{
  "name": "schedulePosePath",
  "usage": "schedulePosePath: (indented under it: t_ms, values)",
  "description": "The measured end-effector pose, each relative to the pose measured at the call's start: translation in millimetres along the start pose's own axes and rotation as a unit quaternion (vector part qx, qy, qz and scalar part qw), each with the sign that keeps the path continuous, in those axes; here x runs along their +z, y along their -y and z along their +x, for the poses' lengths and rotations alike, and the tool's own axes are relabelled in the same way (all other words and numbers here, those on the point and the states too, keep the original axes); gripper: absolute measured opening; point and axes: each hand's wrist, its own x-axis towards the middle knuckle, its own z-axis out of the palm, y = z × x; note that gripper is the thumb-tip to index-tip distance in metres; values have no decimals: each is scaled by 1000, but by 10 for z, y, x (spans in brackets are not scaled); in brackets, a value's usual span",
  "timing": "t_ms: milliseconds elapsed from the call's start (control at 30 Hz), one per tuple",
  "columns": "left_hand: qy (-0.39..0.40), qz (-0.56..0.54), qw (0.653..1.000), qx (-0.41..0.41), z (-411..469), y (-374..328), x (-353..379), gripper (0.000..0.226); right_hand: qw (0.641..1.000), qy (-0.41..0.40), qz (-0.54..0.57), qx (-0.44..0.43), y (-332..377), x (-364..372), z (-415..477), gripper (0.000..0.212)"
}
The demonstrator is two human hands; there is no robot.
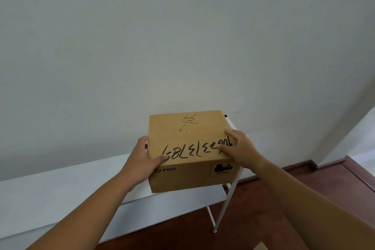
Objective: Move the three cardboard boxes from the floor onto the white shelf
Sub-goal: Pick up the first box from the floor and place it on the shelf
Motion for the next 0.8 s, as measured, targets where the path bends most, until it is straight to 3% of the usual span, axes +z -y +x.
schedulePosePath:
  t_ms: [133,267,433,800]
  values:
    - [40,231,968,94,-43,116,6,121,972,1,-196,-128,-12,40,-179,82]
    - [42,383,900,205,36,151,7,113,928,17,-326,-179,-163,41,-216,102]
    - [28,429,880,201,177,63,79,101,918,16,-351,-183,-189,18,-32,102]
    - [14,444,879,173,437,-30,219,101,911,24,-376,-169,-117,-22,272,94]
